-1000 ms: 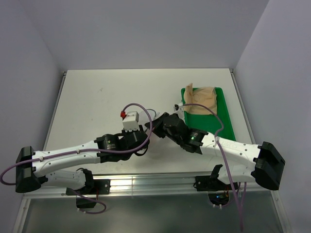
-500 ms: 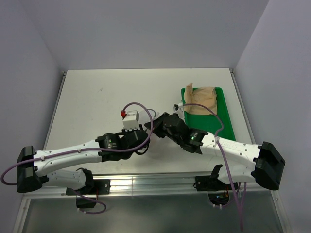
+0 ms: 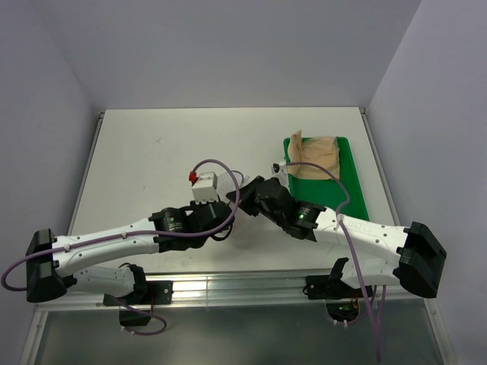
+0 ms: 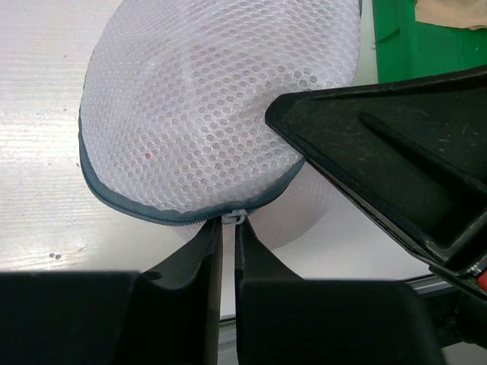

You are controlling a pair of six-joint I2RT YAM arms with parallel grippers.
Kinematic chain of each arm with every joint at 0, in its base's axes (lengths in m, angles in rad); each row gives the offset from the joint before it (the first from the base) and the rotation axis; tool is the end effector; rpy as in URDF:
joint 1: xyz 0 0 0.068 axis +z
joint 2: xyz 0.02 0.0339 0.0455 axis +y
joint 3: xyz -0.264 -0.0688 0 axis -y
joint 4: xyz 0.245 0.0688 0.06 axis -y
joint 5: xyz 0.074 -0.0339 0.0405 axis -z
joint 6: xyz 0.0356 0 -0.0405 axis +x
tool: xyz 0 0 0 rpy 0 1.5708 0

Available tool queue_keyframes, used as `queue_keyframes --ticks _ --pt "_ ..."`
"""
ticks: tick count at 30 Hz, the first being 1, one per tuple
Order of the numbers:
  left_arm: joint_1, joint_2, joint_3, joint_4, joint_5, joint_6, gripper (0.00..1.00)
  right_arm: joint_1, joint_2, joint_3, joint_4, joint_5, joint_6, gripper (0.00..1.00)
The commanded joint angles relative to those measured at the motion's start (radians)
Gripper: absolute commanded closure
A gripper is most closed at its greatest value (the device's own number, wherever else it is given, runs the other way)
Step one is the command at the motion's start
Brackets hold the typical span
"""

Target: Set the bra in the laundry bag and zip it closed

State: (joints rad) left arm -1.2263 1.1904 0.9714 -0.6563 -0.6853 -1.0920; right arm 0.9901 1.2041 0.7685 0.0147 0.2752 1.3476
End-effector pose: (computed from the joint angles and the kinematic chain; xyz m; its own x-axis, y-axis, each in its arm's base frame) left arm 0.1020 -0.2176 0.2860 -0.6447 -0.2379 -0.7265 0.0425 0.9377 -0.3449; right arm 0.1571 0.2218 0.2667 -0.7016 0.6415 -0.3103 0.0706 0.4959 0.8655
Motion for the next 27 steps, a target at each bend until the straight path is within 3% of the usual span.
queue_keyframes --ticks 1,8,14,27 --pt "0.010 -0.031 0.047 -0.002 -0.017 0.012 1.00 -0.002 -0.006 0.032 0.041 0.001 -0.010 1.00" --pt "0.028 -0.104 0.030 -0.077 0.000 -0.022 1.00 -0.028 0.000 0.031 0.048 -0.043 -0.034 1.00" --pt "0.112 -0.244 -0.060 -0.075 0.061 -0.019 1.00 -0.110 0.021 0.069 0.048 -0.134 -0.093 1.00" --pt "0.404 -0.402 -0.128 -0.125 0.148 0.084 1.00 -0.369 0.224 0.196 0.113 -0.554 -0.244 1.00"
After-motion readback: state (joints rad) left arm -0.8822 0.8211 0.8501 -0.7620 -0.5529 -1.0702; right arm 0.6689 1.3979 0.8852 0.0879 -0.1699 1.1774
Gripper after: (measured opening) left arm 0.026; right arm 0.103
